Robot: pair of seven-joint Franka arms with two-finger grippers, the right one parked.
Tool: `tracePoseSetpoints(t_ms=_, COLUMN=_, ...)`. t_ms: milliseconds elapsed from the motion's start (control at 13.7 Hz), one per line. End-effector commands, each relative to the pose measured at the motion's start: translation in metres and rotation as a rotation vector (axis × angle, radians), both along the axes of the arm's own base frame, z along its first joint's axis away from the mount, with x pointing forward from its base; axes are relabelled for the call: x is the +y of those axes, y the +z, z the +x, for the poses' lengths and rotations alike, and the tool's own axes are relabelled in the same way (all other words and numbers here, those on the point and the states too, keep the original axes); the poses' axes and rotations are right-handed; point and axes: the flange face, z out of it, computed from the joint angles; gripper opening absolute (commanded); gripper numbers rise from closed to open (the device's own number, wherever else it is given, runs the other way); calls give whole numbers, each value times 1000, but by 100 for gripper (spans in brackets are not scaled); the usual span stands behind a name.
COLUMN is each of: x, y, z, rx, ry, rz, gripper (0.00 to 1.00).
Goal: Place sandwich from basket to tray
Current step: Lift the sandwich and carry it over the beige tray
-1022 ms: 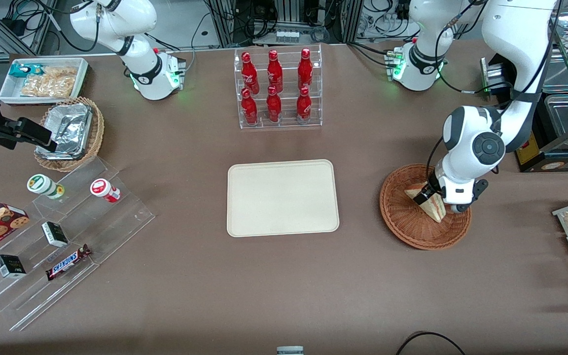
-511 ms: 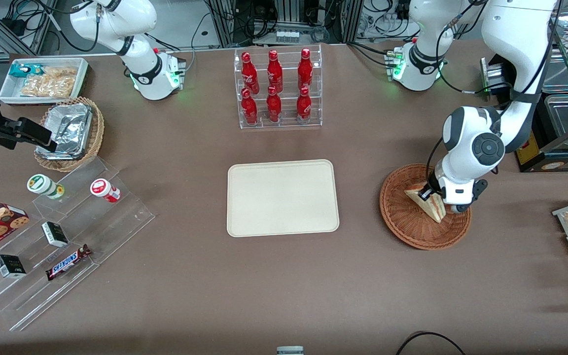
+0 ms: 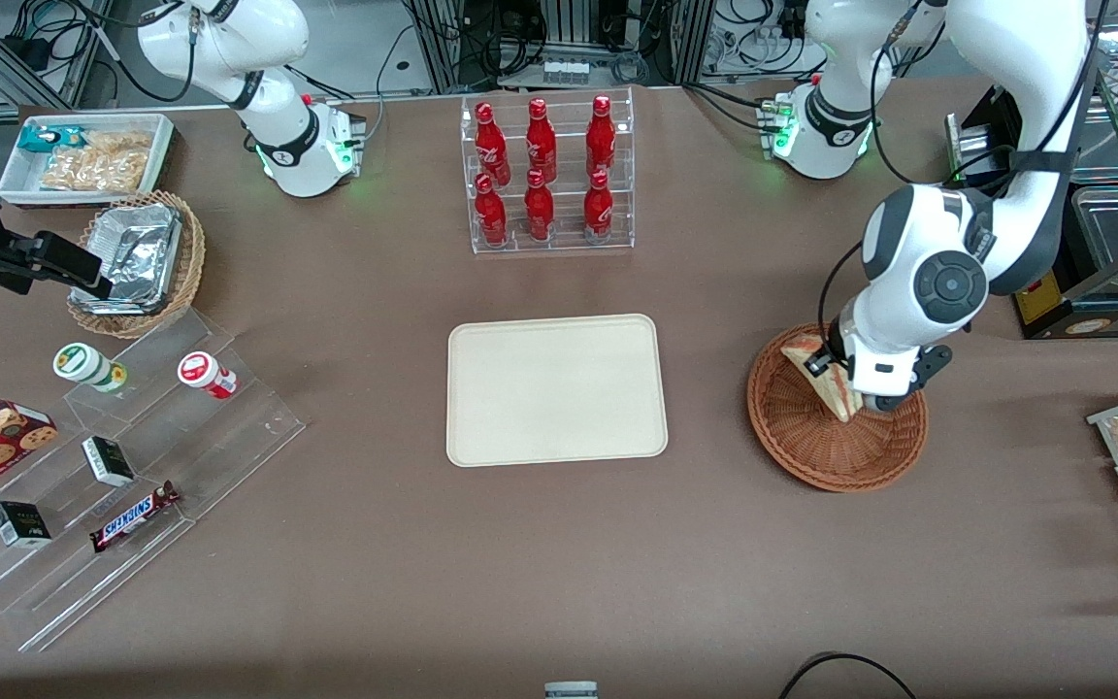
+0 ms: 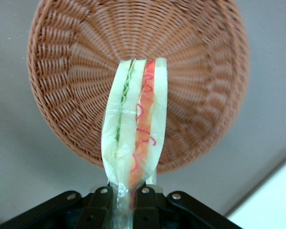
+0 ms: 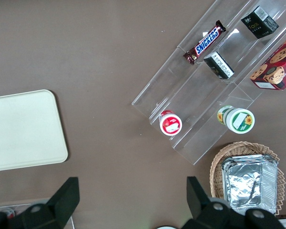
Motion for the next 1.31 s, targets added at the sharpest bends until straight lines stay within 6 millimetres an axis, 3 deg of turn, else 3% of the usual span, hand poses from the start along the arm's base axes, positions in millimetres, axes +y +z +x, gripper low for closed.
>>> tracePoseSetpoints(t_ms=0, x=-46, y=7, z=-5, rx=0, ry=-101, rz=-13, gripper=8)
tracePoseSetpoints(t_ms=365, x=-143, y=-8, z=5, rx=-24, ry=-321, rz=-45, gripper=8)
tracePoseSetpoints(t_ms=511, x=-193, y=-16, z=1, rx=-32, ry=-398, rz=-69, gripper=7)
tracePoseSetpoints(t_ms=803, x=-270, y=-34, z=-1, rx=-58, ry=-421, rz=-148, gripper=7)
tracePoseSetpoints(t_ms=1241, x=-346, y=-61, z=-9, rx=-133, ry=-373, rz=-104, gripper=6)
